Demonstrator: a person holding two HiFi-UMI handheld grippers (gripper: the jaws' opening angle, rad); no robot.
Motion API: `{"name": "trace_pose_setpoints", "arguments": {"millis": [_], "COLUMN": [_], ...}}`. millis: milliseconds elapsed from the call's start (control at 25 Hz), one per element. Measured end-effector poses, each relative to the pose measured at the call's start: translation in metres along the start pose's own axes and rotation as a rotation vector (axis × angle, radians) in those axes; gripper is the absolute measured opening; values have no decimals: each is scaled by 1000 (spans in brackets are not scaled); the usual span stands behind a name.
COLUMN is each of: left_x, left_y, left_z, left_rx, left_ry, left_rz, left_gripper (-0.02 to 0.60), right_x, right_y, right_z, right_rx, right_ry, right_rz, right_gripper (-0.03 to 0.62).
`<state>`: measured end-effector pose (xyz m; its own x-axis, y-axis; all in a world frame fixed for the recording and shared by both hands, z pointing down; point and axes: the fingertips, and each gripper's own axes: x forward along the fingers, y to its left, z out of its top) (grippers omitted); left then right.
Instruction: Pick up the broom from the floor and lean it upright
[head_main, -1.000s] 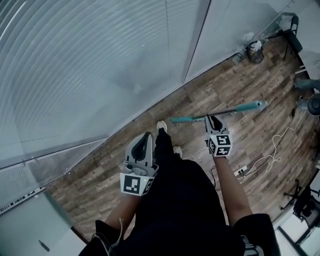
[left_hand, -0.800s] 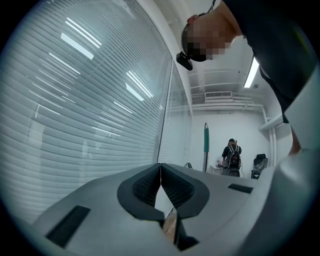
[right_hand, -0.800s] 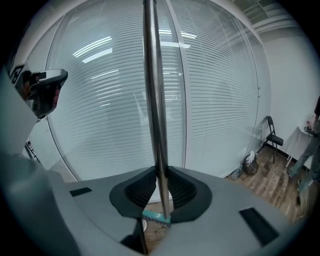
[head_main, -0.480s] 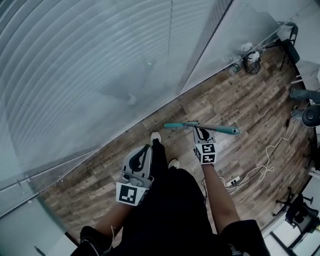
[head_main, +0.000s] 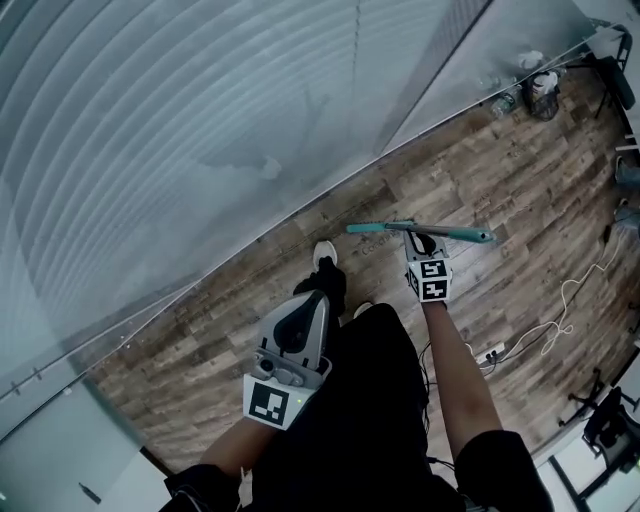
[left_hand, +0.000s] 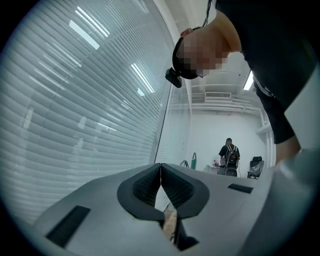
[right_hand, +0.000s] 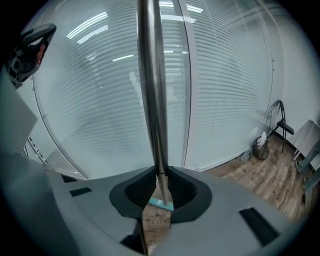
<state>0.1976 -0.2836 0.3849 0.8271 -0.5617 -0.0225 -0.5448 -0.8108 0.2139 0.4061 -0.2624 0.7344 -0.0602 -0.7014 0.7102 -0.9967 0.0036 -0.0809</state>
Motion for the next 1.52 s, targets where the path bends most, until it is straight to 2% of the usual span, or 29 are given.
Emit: {"name": "trace_pose_setpoints", "arguments": {"millis": [280, 560, 960, 1200, 1520], "left_x": [13, 31, 50, 49, 58], "left_y": [23, 49, 68, 86, 89], "left_z": [-101, -128, -148, -167, -174], "left_rx": [-12, 3, 24, 15, -2], "left_ry": [98, 129, 153, 192, 208], "left_rz": [4, -19, -60, -46, -86], "left_gripper": [18, 18, 18, 18, 18], "right_x": [88, 145, 209, 249, 280], "right_y": [5, 19, 3, -5, -13], "right_z": [-80, -108, -102, -75, -60], "right_rx": [-17, -2, 31, 12, -14], "right_ry": [119, 204, 265, 281, 288], "right_rz": [38, 117, 120, 110, 110], "right_gripper": [81, 81, 81, 83, 83]}}
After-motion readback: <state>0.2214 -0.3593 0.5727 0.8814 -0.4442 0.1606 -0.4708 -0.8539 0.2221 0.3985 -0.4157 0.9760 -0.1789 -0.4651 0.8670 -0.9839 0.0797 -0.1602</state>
